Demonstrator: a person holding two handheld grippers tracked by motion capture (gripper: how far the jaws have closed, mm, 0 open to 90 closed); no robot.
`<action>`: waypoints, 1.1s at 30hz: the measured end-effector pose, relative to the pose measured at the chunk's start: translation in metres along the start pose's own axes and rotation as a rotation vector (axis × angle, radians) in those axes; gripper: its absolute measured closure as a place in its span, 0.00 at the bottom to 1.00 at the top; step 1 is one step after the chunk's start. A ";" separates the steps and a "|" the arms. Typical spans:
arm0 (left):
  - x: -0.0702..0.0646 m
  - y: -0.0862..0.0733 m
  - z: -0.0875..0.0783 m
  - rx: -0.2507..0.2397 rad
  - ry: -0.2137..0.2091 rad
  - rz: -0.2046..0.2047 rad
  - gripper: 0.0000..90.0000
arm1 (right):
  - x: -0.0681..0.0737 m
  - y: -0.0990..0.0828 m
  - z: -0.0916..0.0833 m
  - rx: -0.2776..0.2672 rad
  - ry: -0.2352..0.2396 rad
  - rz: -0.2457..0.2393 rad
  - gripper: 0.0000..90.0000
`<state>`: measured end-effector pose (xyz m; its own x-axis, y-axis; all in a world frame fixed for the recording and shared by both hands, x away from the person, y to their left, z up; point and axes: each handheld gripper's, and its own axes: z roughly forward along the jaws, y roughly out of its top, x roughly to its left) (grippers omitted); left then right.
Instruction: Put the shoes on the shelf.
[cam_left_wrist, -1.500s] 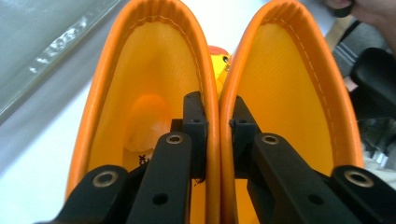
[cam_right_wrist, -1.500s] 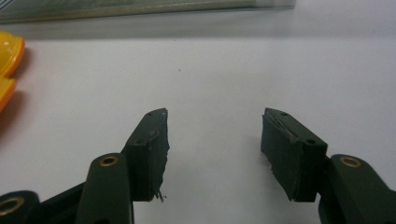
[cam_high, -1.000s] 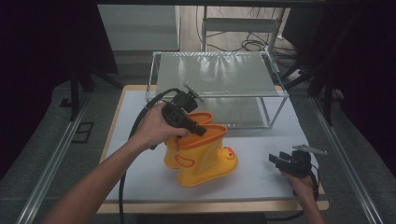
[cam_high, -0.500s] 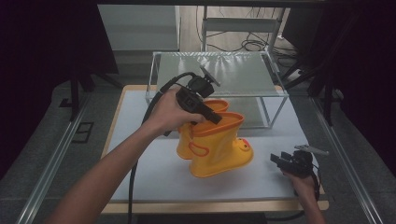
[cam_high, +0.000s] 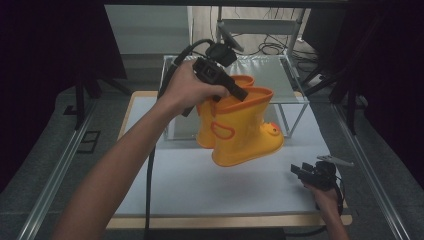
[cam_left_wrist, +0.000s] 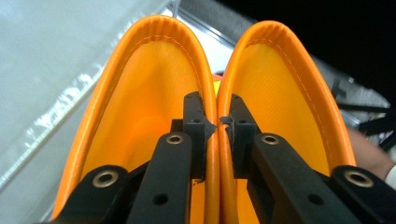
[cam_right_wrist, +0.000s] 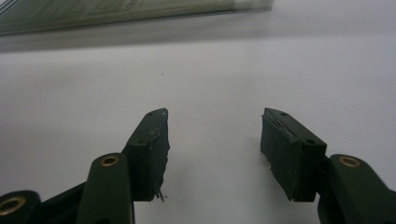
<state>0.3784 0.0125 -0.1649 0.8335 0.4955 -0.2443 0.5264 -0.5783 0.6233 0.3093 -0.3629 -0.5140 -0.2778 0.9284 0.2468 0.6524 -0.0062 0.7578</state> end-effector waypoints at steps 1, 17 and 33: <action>0.000 0.005 -0.003 -0.001 0.008 -0.002 0.91 | 0.000 0.000 0.000 -0.003 -0.001 0.004 0.47; 0.048 0.068 -0.025 -0.063 0.112 -0.092 0.91 | -0.004 -0.001 -0.001 0.009 -0.010 0.014 0.47; 0.116 0.091 -0.002 -0.158 0.324 -0.306 0.91 | -0.004 -0.003 0.001 0.010 -0.014 0.016 0.47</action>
<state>0.5225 0.0188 -0.1350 0.5356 0.8191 -0.2053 0.6866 -0.2809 0.6706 0.3095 -0.3663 -0.5176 -0.2572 0.9333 0.2506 0.6637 -0.0179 0.7478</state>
